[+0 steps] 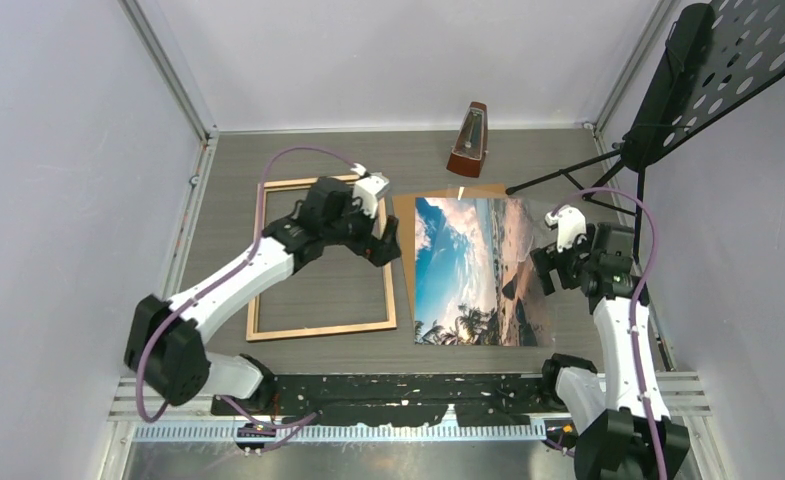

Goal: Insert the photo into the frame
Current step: Pick up the photo frame item at the center of the board.

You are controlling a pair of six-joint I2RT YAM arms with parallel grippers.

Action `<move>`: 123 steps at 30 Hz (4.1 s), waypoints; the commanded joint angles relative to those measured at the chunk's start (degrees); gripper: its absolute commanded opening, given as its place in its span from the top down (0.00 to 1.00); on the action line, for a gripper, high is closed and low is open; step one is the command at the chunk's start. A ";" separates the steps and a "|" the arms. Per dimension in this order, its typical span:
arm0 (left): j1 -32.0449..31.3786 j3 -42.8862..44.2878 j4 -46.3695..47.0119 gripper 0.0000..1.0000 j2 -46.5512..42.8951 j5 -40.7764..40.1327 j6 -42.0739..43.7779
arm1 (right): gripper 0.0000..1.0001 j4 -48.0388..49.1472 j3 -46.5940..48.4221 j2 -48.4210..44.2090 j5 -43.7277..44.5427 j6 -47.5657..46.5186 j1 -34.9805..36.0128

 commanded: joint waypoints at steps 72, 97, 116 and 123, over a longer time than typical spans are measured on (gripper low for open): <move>-14.91 33.34 -9.43 0.01 47.61 -1.73 -18.36 | 0.04 -15.86 33.33 59.00 -23.25 -3.97 -22.10; -14.91 33.72 -9.25 0.01 48.62 -1.18 -18.05 | 0.08 -17.01 36.10 66.46 -31.09 -3.88 -15.76; -14.91 32.15 -8.60 0.01 47.51 -1.74 -18.02 | 0.21 -22.34 34.07 60.59 -30.77 -10.34 -15.22; -14.91 31.09 -7.90 0.01 46.92 -1.81 -18.27 | 0.25 -23.69 32.66 60.06 -26.68 -10.99 -15.45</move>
